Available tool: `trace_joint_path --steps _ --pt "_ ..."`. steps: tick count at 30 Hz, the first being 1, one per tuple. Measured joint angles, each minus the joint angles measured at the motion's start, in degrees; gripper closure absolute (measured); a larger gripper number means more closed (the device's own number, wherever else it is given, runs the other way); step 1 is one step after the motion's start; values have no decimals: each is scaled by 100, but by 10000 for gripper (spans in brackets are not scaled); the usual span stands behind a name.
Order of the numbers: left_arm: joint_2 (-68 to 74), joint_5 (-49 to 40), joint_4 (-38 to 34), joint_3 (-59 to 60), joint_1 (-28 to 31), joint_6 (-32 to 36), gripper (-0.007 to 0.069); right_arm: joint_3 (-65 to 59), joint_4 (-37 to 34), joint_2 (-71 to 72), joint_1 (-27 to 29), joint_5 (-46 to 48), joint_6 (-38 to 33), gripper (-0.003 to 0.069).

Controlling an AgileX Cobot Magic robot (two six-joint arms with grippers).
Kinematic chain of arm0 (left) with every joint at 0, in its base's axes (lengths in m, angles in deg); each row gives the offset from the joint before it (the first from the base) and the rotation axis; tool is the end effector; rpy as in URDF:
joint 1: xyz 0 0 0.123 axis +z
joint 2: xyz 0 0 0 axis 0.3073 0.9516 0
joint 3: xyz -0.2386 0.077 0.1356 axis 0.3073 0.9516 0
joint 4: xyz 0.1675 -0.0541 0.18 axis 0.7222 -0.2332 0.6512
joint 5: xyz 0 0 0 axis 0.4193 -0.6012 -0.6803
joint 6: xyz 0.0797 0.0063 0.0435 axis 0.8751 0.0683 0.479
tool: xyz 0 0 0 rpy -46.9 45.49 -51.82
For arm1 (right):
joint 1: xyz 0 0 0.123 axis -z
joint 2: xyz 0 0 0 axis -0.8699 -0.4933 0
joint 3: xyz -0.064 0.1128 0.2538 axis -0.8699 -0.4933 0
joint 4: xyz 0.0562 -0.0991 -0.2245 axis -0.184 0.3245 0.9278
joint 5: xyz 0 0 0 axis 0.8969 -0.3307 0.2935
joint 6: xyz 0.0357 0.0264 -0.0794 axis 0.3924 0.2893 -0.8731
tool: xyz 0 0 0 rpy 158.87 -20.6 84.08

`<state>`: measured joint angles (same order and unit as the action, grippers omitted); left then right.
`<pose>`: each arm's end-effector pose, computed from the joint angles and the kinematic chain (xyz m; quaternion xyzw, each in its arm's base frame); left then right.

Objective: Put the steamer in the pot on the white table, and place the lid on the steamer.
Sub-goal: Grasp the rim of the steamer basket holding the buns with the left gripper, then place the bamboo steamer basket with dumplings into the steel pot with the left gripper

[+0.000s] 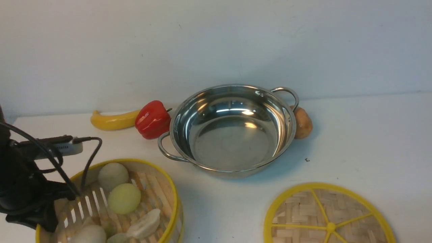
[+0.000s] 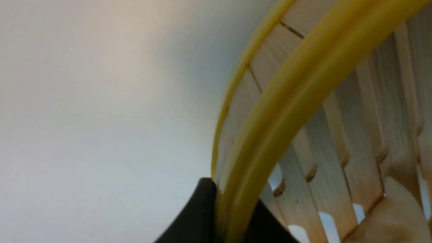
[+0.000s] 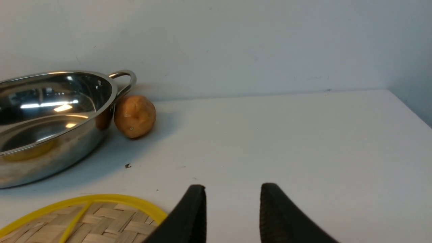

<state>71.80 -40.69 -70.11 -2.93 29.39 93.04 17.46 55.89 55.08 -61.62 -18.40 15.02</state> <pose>0.2769 0.0470 0.2137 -0.0690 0.9964 -0.0500 0.0009 0.0538 -0.0011 0.1795 0.0300 0.7932 0.0208 0.6079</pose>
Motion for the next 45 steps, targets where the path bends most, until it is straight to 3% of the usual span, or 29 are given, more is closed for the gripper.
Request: trace_joint_path --steps 8,17,28,45 --pt "-408 -572 -795 -487 212 533 591 0 0 0 0 0 0 417" --pt "-297 -666 -815 -2036 -280 80 590 0 0 0 0 0 0 417" --pt "678 -715 -593 -2907 -1113 -328 590 0 0 0 0 0 0 417" --pt "1824 -783 -601 -4581 -1520 -344 590 0 0 0 0 0 0 417"
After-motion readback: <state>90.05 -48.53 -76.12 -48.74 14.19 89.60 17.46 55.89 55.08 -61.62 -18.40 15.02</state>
